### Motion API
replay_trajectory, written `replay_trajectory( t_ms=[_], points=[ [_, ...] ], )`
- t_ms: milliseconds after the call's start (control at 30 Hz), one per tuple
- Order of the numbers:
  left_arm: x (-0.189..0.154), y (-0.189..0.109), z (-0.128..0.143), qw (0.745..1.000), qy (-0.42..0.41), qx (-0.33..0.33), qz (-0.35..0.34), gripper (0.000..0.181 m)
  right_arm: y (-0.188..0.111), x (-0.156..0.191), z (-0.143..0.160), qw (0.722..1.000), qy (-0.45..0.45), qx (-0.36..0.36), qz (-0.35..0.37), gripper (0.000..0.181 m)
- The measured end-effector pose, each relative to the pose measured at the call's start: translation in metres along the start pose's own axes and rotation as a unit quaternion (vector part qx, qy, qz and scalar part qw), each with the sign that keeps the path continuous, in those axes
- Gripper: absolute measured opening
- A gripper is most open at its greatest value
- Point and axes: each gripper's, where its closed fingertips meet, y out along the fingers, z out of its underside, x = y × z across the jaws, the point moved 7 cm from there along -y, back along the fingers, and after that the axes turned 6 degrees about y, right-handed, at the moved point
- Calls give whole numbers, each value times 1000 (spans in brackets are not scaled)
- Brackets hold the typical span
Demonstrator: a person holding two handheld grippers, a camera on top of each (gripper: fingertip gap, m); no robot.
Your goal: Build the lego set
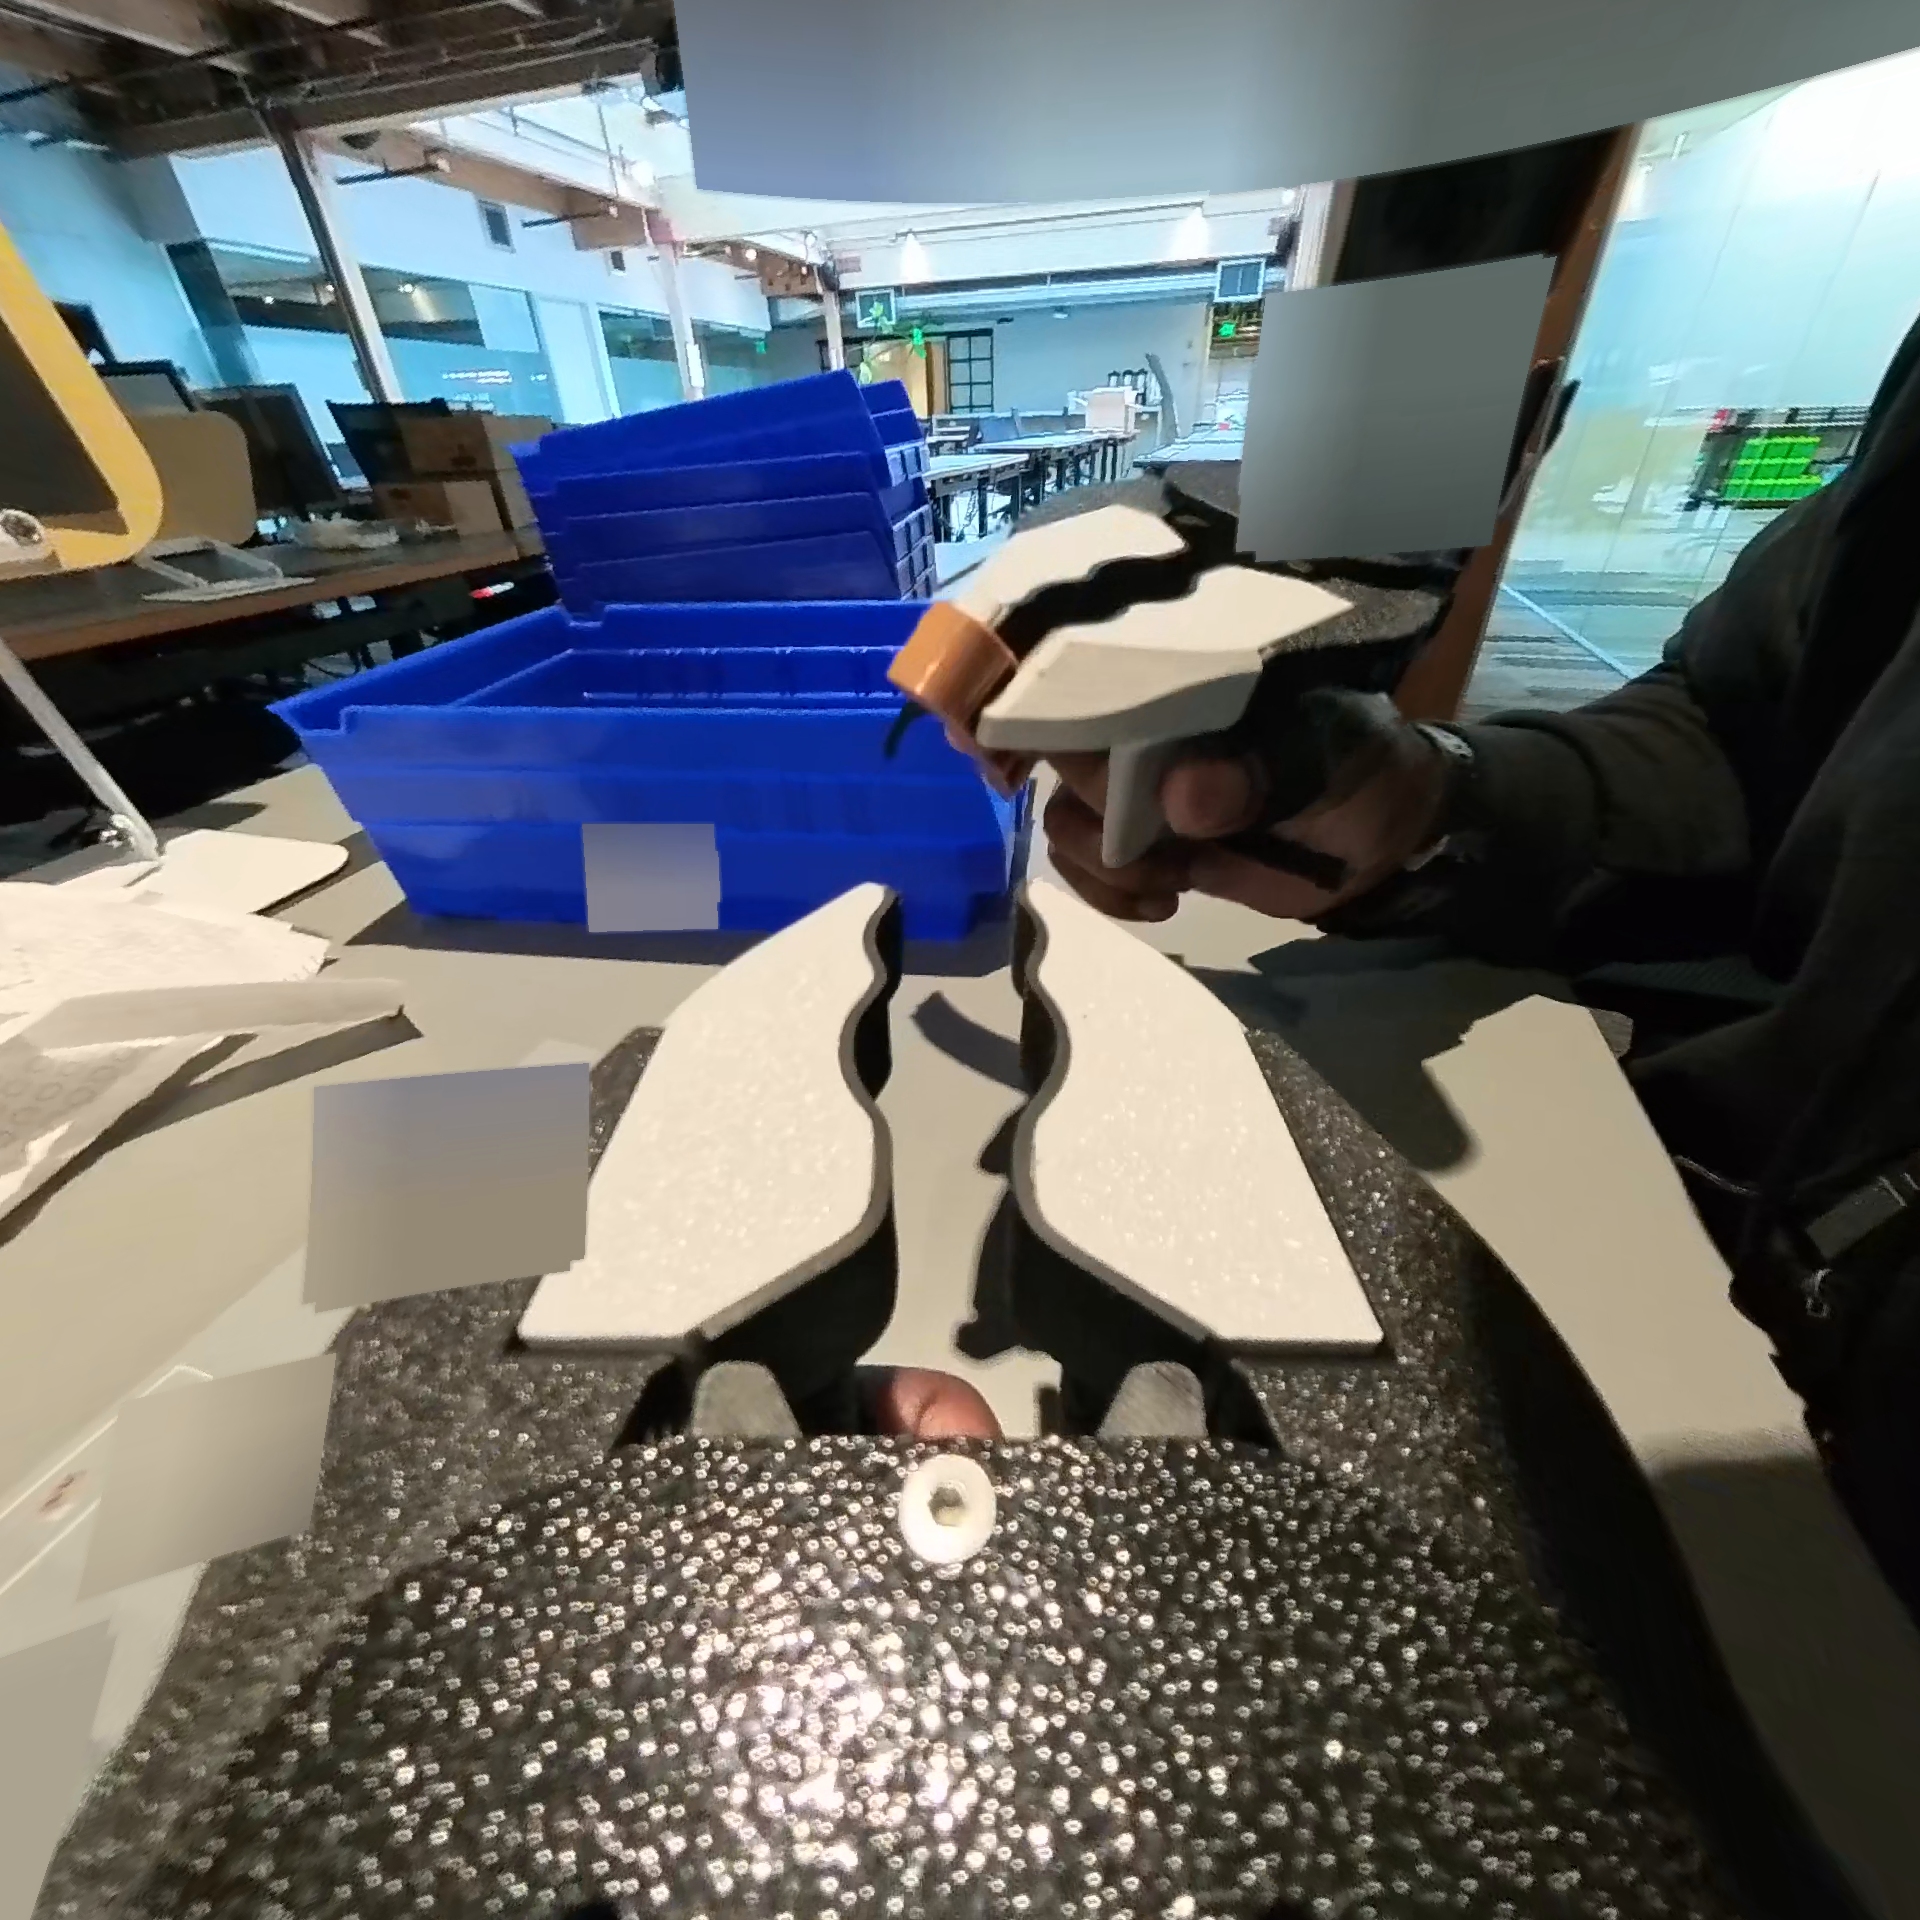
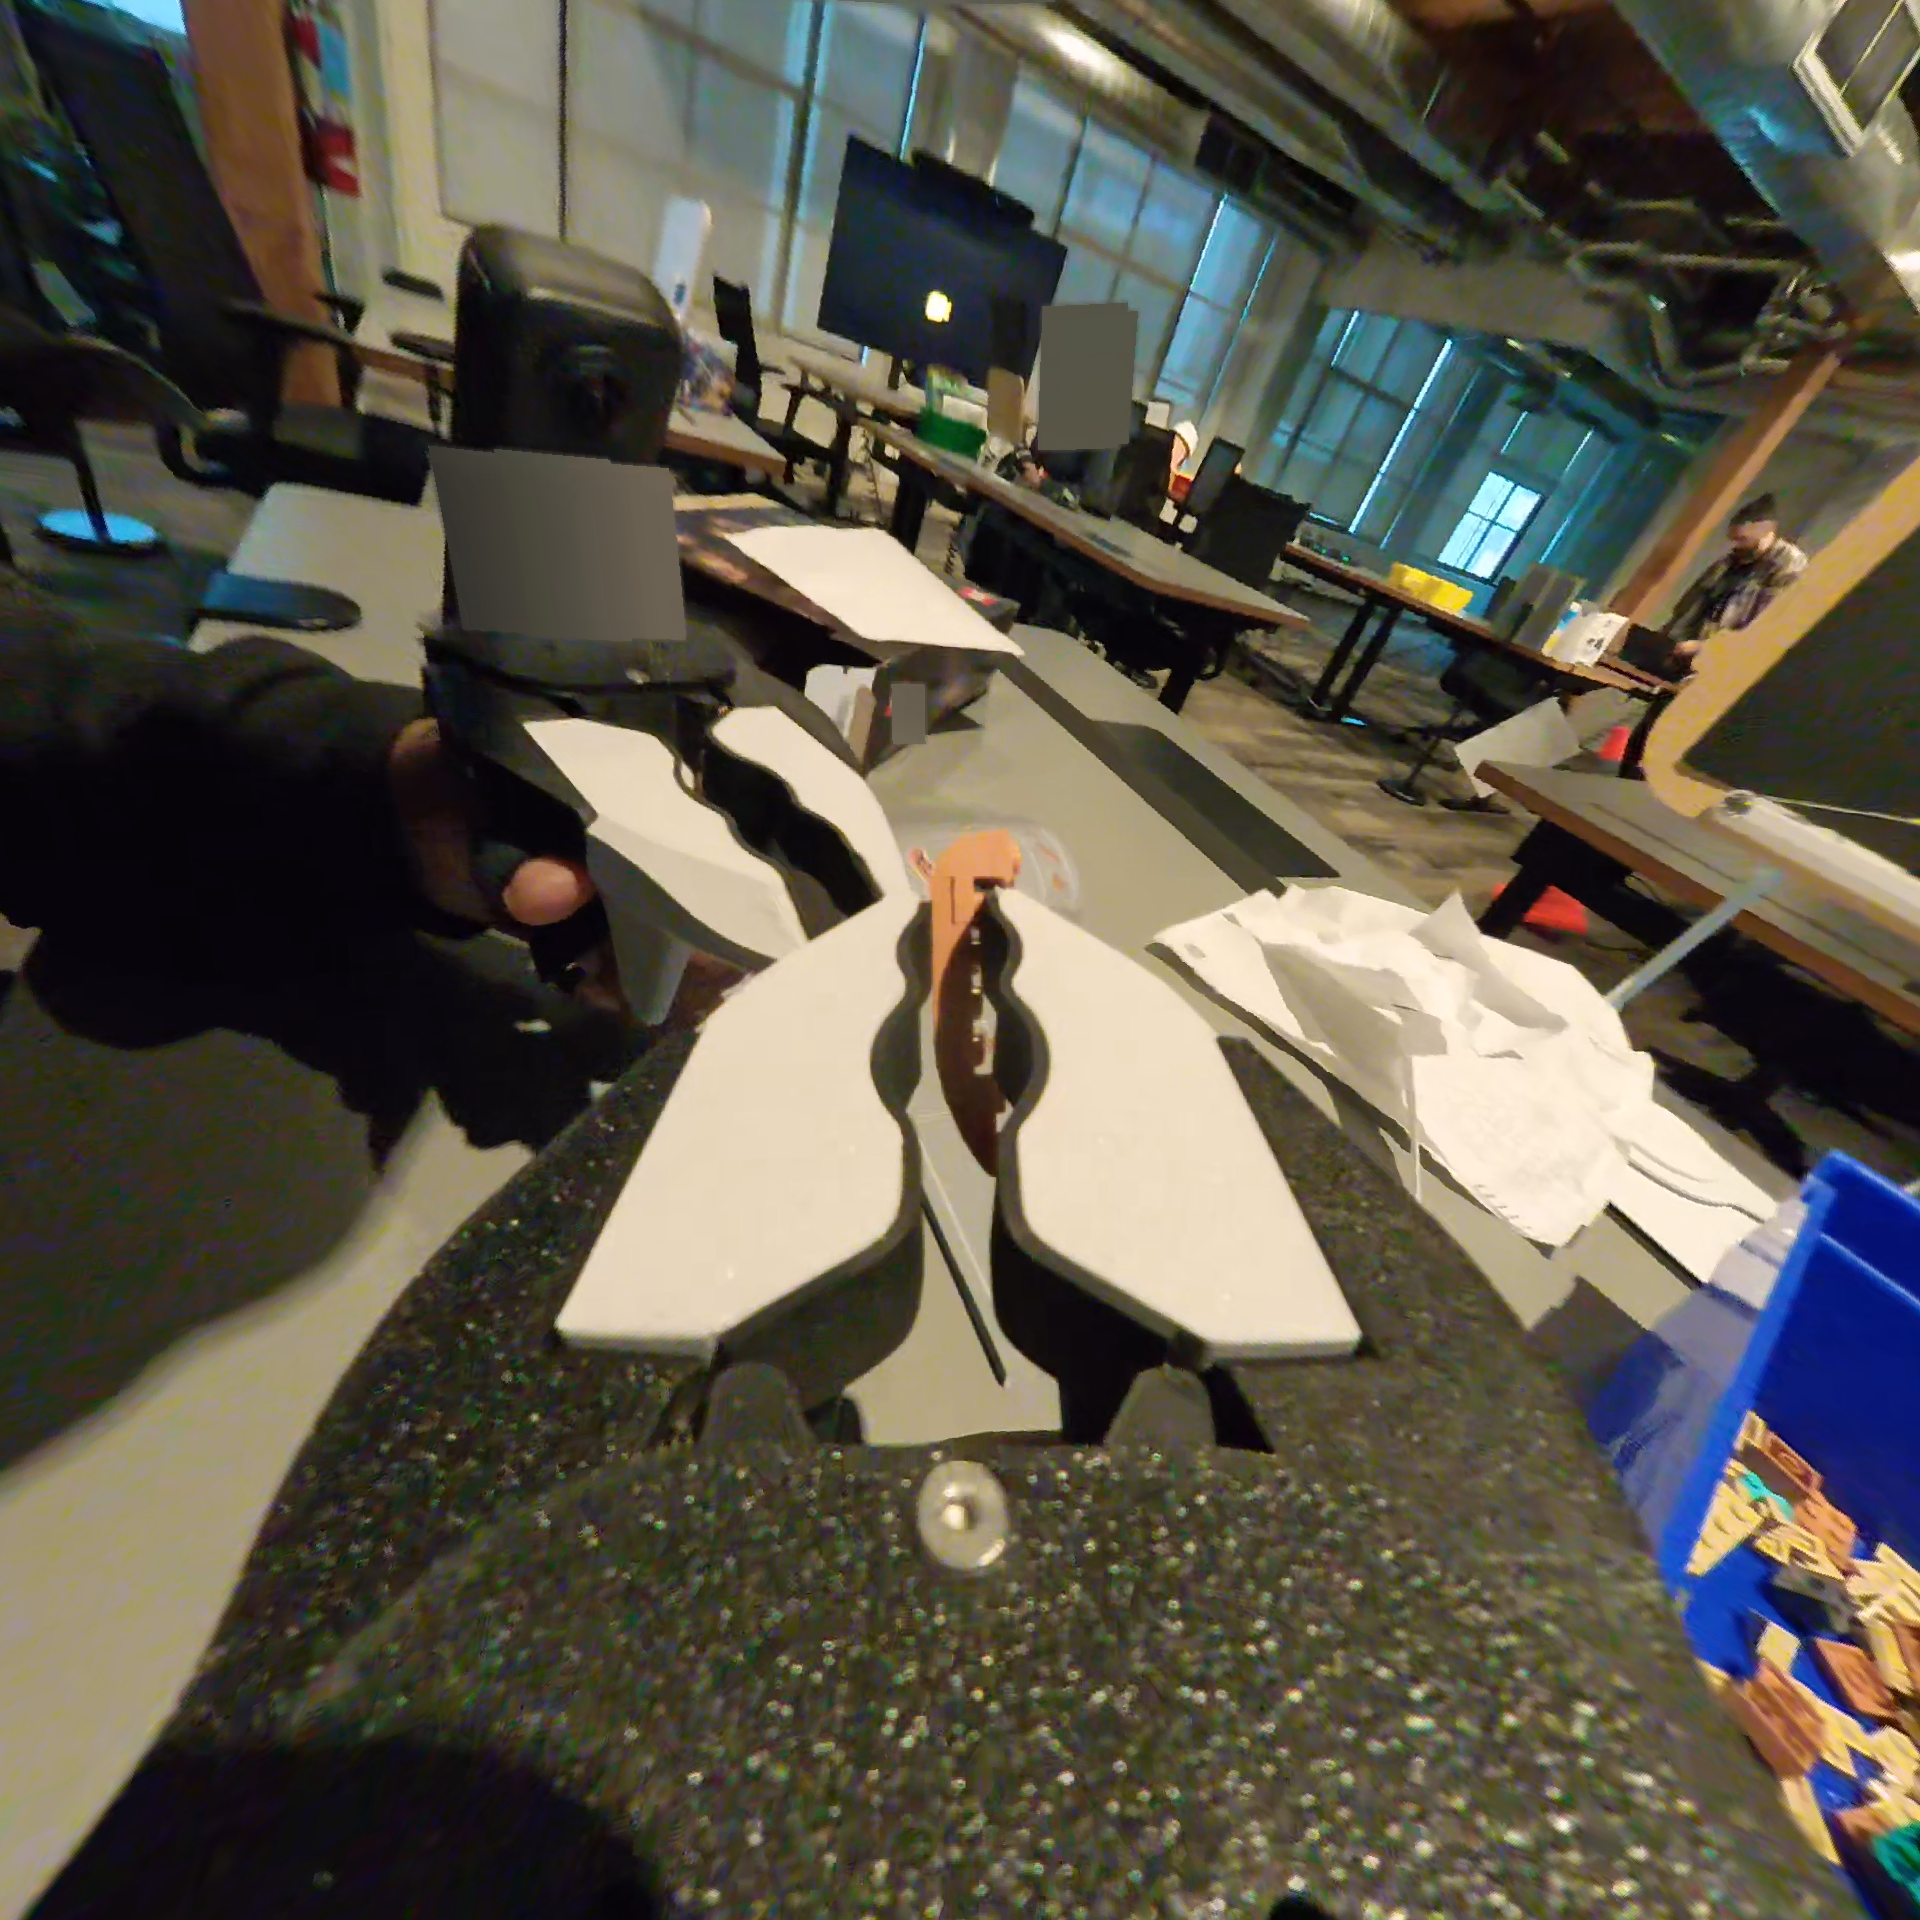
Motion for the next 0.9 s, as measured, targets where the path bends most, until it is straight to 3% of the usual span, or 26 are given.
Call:
replay_trajectory(
  t_ms=[600,900],
  points=[
    [2,0,9,999,19,22,-39,18,6,-1,21,999,37,21,-21,8],
    [13,-9,8,998,-33,-4,-54,18,9,-6,33,997,68,30,-30,8]
  ],
)
